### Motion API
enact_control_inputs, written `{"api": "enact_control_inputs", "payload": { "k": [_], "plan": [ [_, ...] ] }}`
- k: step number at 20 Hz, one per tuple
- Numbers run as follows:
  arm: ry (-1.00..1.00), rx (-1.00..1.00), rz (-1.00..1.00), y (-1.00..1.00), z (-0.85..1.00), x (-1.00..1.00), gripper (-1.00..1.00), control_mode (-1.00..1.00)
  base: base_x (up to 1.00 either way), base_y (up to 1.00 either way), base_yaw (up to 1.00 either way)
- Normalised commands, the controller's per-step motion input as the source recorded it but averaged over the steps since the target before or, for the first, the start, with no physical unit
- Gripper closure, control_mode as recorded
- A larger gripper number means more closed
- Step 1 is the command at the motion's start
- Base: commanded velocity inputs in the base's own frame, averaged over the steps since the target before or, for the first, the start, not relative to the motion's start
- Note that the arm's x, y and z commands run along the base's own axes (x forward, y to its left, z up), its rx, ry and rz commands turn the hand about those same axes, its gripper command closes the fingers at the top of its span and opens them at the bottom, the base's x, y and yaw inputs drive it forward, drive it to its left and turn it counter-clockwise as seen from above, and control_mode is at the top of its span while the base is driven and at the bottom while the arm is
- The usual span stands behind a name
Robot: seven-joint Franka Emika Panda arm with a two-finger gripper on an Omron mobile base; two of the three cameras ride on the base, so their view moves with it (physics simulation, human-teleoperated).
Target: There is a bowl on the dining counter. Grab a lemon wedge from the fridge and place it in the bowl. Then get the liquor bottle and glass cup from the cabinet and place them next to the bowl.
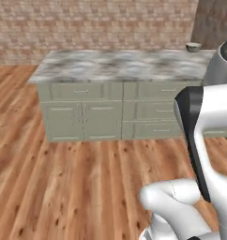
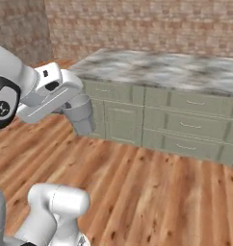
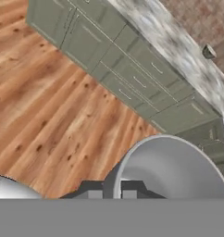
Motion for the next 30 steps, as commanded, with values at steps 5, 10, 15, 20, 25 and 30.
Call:
{"api": "enact_control_inputs", "payload": {
  "k": [5,10,15,20,25,30],
  "plan": [
    [0.0,0.0,0.0,0.0,0.0,0.0,1.0,1.0,0.23,0.9,0.58],
    [0.0,0.0,0.0,0.0,0.0,0.0,1.0,1.0,0.88,0.95,0.35],
    [0.0,0.0,0.0,0.0,0.0,0.0,1.0,1.0,1.0,0.88,0.22],
    [0.0,0.0,0.0,0.0,0.0,0.0,1.0,1.0,1.0,0.73,0.17],
    [0.0,0.0,0.0,0.0,0.0,0.0,1.0,1.0,1.0,0.67,0.16],
    [0.0,0.0,0.0,0.0,0.0,0.0,1.0,1.0,1.0,0.55,0.14]
  ]
}}
